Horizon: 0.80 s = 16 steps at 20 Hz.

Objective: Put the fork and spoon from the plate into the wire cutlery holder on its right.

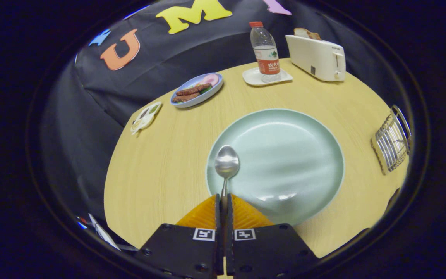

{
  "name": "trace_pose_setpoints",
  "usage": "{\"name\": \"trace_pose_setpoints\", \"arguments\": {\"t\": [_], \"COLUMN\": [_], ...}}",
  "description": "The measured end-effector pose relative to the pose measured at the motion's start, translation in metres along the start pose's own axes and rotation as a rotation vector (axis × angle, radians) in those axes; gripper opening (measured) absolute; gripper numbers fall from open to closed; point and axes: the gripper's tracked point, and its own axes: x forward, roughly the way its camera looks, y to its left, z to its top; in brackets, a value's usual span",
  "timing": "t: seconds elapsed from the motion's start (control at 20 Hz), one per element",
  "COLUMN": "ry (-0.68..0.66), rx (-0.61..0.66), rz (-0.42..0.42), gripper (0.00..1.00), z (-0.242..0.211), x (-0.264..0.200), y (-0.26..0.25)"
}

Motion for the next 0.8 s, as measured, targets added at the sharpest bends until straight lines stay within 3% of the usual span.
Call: {"name": "trace_pose_setpoints", "arguments": {"t": [0.8], "ry": [-0.04], "rx": [-0.098], "rz": [-0.023], "gripper": [0.0], "z": [0.027], "x": [-0.051], "y": [-0.028]}}
